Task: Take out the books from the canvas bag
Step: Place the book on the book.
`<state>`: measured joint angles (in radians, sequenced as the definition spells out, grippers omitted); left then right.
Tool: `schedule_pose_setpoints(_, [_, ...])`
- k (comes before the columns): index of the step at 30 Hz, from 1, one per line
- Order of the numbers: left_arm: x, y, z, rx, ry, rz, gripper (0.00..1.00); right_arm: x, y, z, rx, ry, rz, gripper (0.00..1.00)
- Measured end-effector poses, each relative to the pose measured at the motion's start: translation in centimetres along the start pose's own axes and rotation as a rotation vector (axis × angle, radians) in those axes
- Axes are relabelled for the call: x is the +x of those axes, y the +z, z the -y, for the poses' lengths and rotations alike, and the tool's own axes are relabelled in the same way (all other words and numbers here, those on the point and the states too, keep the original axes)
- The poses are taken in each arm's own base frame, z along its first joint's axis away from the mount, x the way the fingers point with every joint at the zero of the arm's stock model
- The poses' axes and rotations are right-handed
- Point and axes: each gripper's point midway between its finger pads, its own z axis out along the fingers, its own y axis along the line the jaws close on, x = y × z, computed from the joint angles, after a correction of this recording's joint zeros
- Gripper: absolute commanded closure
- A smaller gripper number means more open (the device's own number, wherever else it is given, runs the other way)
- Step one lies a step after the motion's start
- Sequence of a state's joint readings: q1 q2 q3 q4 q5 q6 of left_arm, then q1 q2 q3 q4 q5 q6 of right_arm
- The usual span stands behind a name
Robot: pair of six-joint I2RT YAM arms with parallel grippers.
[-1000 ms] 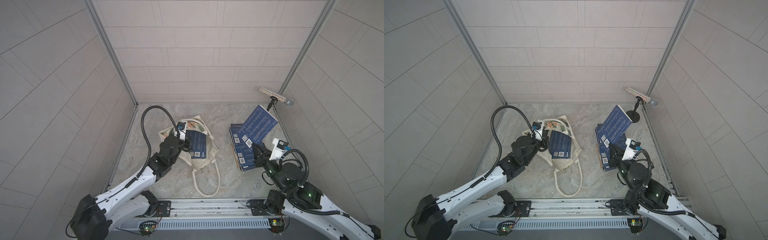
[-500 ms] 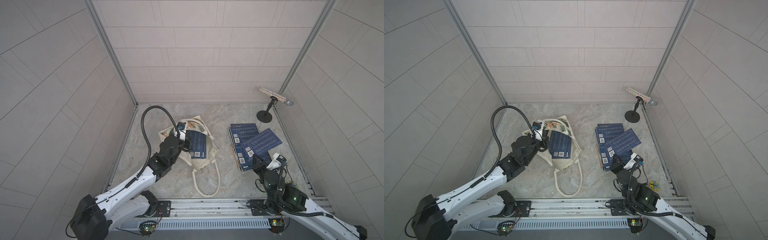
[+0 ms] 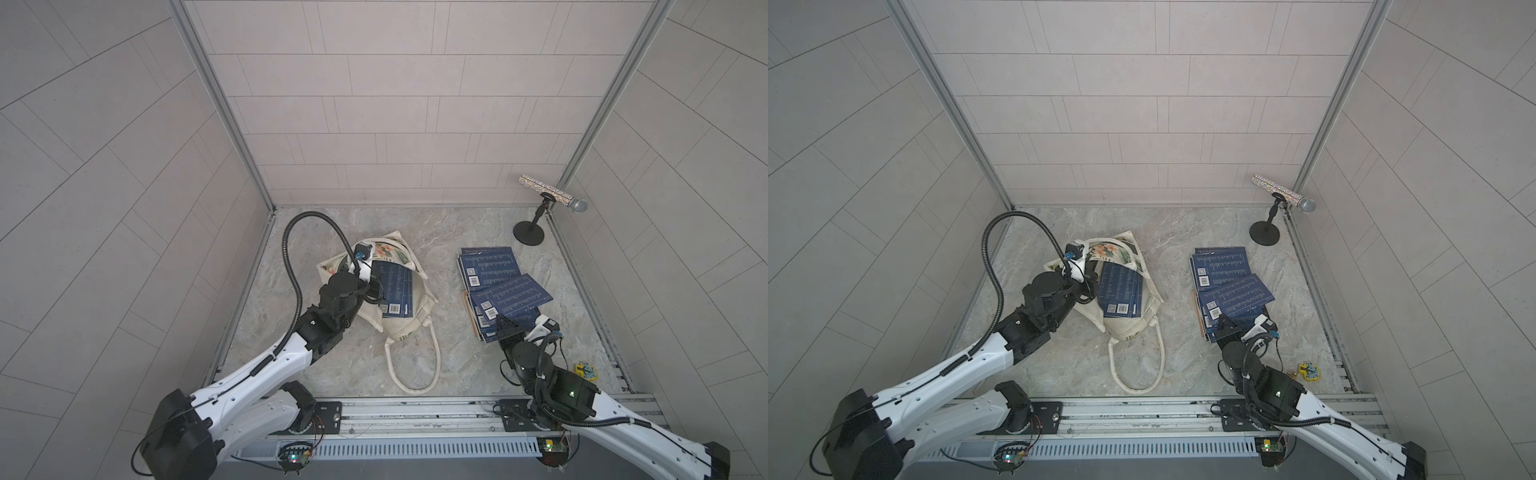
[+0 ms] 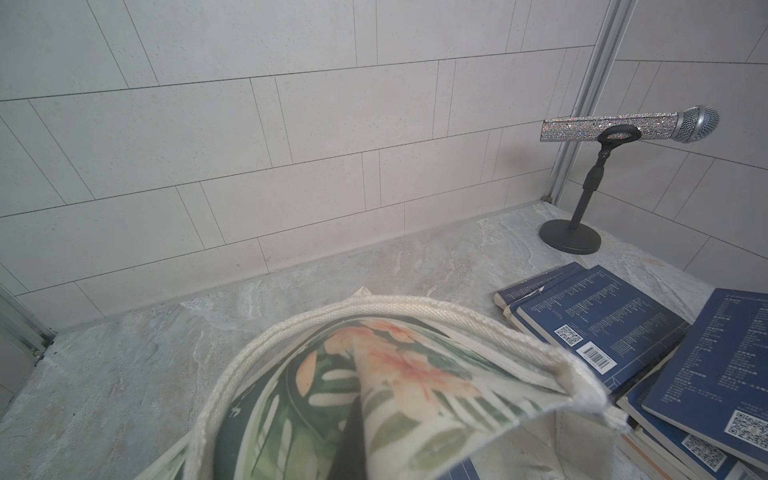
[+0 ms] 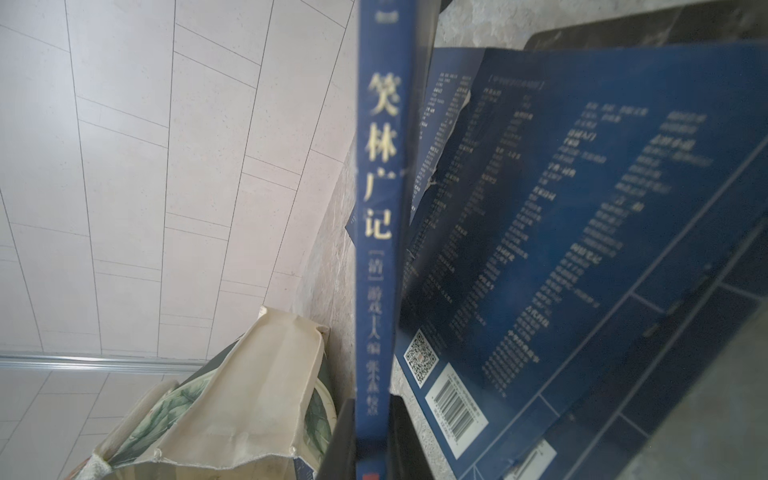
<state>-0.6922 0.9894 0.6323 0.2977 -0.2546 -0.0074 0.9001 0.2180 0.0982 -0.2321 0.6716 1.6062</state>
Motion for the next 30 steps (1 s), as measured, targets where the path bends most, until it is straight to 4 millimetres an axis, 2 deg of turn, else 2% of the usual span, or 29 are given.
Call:
schedule_pose_setpoints(2, [0.0,0.0,0.0,0.000,0.000,0.000,1.00,0.3,0.1,-0.1,-0.007,0.034,-0.011,0.99])
schedule_pose_setpoints(3, [0.0,0.0,0.0,0.000,0.000,0.000,1.00,0.4,0.1,-0.1,-0.006,0.044,-0.017,0.95])
schedule_pose_setpoints(5, [0.0,0.0,0.0,0.000,0.000,-0.001,1.00,0.6,0.2,0.1,0.004,0.056,-0.022,0.78])
schedule_pose_setpoints(14, [0.0,0.0,0.1,0.004,0.001,-0.003,1.00,0.8,0.1,0.2,0.011,0.104,-0.038,0.35])
schedule_pose_setpoints(18, [0.0,0.0,0.1,0.006,0.001,-0.003,1.00,1.1,0.1,0.7,0.040,0.119,-0.054,0.28])
schedule_pose_setpoints(25, [0.0,0.0,0.1,0.008,0.002,-0.007,1.00,2.7,0.2,2.6,0.155,0.065,-0.119,0.23])
schedule_pose_setpoints(27, [0.0,0.0,0.2,0.010,0.003,-0.007,1.00,2.8,0.0,2.7,0.196,0.053,-0.134,0.17])
schedule_pose_setpoints(29, [0.0,0.0,0.2,0.011,0.002,-0.007,1.00,2.6,-0.3,2.0,0.202,0.062,-0.138,0.01])
schedule_pose_setpoints(30, [0.0,0.0,0.2,0.011,0.003,-0.007,1.00,2.5,-0.4,1.5,0.197,0.071,-0.138,0.00])
